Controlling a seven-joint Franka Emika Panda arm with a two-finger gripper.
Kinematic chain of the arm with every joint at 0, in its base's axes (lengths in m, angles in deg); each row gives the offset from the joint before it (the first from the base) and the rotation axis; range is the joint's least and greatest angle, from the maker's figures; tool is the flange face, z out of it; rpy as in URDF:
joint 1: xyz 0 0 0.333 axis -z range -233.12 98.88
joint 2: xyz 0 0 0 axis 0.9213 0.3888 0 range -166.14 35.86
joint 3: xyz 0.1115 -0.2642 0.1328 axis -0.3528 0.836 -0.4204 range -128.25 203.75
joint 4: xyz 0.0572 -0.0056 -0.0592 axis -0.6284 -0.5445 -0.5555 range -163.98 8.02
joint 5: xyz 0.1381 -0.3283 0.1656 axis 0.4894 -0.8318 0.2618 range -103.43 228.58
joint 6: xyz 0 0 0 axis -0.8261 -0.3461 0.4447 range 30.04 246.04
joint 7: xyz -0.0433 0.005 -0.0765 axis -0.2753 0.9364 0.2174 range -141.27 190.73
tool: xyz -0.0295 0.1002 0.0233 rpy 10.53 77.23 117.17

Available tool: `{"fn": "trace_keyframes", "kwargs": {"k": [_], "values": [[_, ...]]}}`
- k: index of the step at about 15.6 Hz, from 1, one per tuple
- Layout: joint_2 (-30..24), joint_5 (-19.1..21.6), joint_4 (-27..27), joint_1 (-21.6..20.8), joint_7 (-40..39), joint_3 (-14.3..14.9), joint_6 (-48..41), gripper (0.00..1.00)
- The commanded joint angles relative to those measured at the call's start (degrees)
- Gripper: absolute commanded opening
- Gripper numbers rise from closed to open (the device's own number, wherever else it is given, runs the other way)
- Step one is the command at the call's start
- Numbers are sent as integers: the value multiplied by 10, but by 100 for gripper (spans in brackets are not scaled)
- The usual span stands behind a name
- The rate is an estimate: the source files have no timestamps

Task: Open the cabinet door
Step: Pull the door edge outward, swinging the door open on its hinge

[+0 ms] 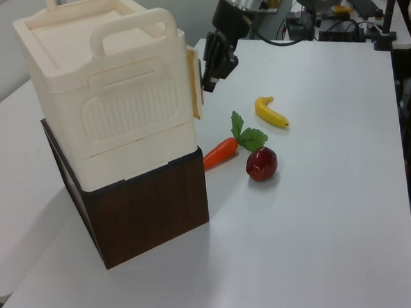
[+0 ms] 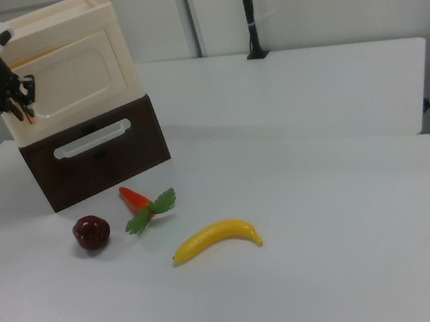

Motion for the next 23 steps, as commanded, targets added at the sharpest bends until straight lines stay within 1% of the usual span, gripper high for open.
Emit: {"fn": "trace_keyframes", "kwargs": {"k": [1, 2, 3, 4, 6, 9, 11, 12, 13, 14, 16, 18, 23], "values": [[-40, 1, -22, 29, 1, 3, -77, 57], [-48, 6, -19, 46, 1, 2, -102, 69], [-53, 7, -18, 53, 1, 3, -111, 76], [-61, 11, -18, 55, 2, 4, -115, 80], [-78, 24, -17, 61, 2, 7, -129, 80], [-103, 31, 4, 77, 3, 6, -159, 82], [-111, 42, 21, 77, 3, 4, -158, 82], [-111, 53, 32, 75, 8, 2, -155, 82], [-111, 59, 42, 73, 21, -1, -153, 86], [-109, 55, 47, 70, 33, -3, -150, 91], [-106, 52, 47, 48, 37, -12, -113, 93], [-100, 47, 43, 20, 37, -14, -65, 99], [-70, 48, 40, -1, 37, -14, 15, 99]]}}
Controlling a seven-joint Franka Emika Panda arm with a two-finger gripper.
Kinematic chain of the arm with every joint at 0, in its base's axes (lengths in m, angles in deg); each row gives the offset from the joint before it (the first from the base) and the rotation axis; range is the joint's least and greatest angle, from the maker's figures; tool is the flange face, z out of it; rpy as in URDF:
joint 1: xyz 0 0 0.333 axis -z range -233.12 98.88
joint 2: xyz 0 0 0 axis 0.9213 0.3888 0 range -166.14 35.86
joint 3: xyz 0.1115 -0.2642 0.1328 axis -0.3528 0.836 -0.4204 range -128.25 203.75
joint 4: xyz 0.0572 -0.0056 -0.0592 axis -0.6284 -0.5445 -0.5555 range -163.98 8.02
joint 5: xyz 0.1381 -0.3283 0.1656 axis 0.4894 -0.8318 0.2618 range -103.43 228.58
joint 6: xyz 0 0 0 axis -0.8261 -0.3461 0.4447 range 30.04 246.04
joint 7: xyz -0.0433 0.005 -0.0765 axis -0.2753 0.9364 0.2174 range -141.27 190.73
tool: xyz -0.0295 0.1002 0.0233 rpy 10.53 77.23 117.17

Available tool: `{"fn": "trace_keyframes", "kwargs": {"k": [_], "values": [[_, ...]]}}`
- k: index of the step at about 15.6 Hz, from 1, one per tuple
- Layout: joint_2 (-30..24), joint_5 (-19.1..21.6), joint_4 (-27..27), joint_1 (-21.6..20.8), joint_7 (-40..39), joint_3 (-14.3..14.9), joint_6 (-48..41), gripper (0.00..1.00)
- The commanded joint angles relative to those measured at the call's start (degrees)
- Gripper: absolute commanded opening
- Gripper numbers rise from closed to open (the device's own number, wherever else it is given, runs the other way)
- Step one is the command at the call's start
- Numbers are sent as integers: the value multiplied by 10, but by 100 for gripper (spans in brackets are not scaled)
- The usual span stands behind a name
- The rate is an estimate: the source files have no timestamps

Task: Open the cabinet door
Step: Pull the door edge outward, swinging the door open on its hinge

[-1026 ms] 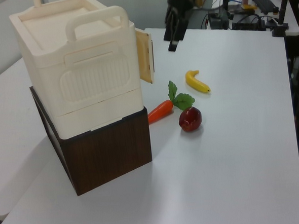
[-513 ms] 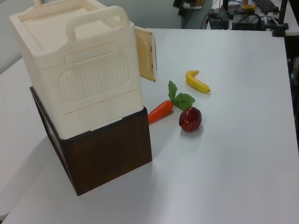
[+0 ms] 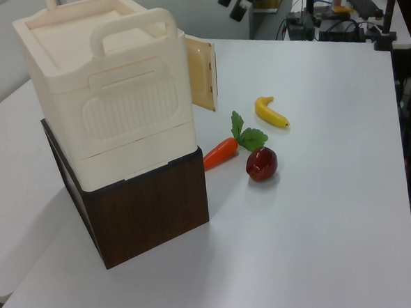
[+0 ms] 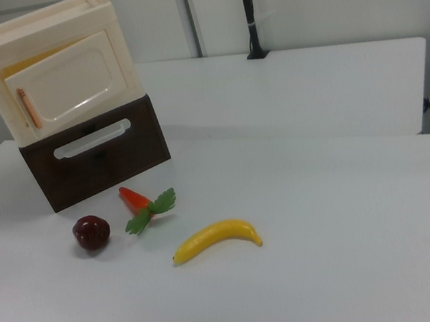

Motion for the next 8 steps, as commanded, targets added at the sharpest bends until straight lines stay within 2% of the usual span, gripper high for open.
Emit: {"fn": "trace_keyframes", "kwargs": {"k": [1, 4, 8], "values": [[31, 0, -5, -13, 7, 4, 52, 99], [43, 0, -22, -14, 7, 4, 87, 99], [44, 1, -42, -9, 7, 5, 87, 100]]}}
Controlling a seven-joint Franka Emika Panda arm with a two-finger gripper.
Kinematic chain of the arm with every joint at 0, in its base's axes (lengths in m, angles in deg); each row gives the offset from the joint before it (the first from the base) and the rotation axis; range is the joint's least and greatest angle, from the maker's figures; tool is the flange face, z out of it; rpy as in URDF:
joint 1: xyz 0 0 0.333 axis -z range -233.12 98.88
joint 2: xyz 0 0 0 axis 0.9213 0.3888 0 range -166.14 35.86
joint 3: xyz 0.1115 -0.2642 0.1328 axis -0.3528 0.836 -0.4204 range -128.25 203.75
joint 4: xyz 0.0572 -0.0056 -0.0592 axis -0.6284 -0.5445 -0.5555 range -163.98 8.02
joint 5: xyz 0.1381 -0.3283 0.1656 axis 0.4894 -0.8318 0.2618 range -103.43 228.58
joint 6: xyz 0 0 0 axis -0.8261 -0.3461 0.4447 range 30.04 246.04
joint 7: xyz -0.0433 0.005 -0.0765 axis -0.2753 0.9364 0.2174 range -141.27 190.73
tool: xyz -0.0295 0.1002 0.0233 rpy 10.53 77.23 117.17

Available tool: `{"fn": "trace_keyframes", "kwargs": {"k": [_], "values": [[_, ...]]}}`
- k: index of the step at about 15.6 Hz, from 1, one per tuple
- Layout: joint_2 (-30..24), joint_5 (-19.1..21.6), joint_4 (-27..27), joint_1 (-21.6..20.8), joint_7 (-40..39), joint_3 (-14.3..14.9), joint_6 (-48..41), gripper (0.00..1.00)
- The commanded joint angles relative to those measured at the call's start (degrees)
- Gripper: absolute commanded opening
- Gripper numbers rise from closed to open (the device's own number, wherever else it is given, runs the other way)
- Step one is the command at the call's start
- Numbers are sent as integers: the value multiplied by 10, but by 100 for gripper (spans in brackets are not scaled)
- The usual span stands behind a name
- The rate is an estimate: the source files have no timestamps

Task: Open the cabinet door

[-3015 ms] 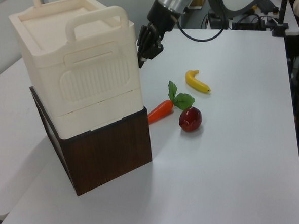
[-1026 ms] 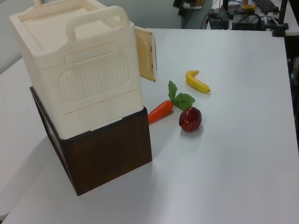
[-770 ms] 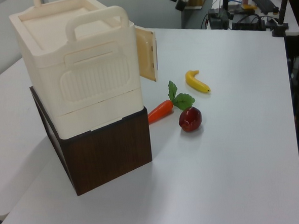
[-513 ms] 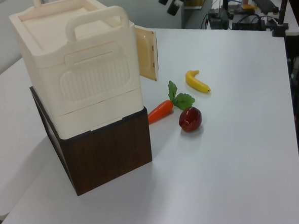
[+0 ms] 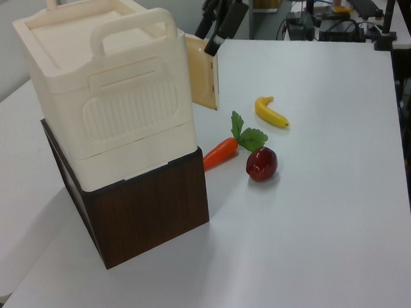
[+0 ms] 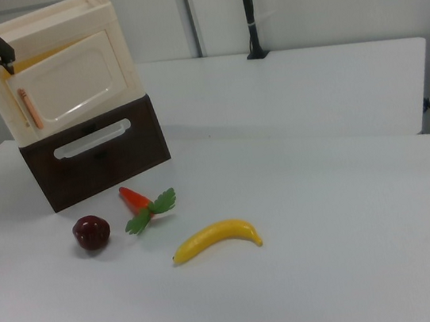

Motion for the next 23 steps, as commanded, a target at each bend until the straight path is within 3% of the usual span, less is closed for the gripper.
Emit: {"fn": "trace_keyframes", "kwargs": {"k": [1, 12, 18, 23], "values": [[-12, 1, -32, 1, 7, 6, 8, 100], [-25, 0, -38, 102, 7, 11, -99, 100], [-22, -7, -40, 165, 7, 12, -111, 100], [-24, -34, -40, 211, 8, 16, -215, 100]]}}
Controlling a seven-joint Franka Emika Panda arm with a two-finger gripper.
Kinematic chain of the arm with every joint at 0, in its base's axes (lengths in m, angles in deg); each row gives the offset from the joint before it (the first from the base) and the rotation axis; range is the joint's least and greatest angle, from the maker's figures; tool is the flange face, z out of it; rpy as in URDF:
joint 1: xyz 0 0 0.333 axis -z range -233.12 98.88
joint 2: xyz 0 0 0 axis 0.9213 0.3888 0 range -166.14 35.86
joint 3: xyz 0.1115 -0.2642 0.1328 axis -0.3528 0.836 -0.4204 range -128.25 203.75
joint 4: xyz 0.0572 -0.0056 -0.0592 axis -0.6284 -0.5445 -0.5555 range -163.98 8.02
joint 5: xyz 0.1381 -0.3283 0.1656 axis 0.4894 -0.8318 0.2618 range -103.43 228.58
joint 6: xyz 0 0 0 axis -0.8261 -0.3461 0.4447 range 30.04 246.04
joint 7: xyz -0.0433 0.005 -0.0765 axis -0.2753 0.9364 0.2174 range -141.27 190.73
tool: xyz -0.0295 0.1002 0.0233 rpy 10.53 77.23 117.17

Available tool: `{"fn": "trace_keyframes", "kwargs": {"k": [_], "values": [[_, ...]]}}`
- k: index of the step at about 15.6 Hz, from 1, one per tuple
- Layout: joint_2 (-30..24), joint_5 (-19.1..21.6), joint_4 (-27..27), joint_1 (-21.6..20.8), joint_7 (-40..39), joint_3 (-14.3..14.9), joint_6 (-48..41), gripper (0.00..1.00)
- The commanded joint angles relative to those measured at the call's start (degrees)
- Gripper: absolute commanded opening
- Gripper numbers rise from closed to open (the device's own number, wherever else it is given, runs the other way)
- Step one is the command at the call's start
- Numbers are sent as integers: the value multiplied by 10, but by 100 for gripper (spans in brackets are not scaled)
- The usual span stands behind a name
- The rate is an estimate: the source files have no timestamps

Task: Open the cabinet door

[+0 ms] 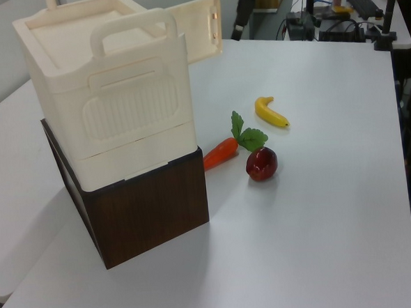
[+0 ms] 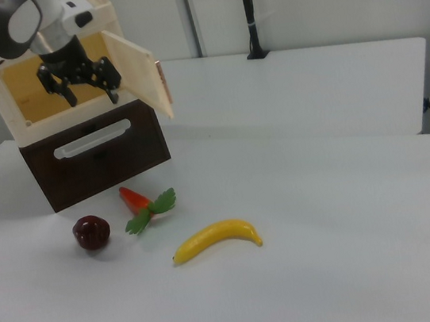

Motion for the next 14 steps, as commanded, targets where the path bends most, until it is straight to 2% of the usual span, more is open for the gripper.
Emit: {"fn": "trace_keyframes", "kwargs": {"k": [1, 5, 9, 11, 12, 14], "values": [[-13, -41, -13, 21, 12, 9, -92, 100], [-19, -89, -27, 22, 55, 25, -157, 100], [-48, -92, -80, 12, 87, 60, -155, 100], [-61, -92, -93, 12, 88, 63, -152, 100], [-63, -92, -98, 4, 89, 64, -153, 100], [-62, -92, -98, -25, 89, 84, -152, 100]]}}
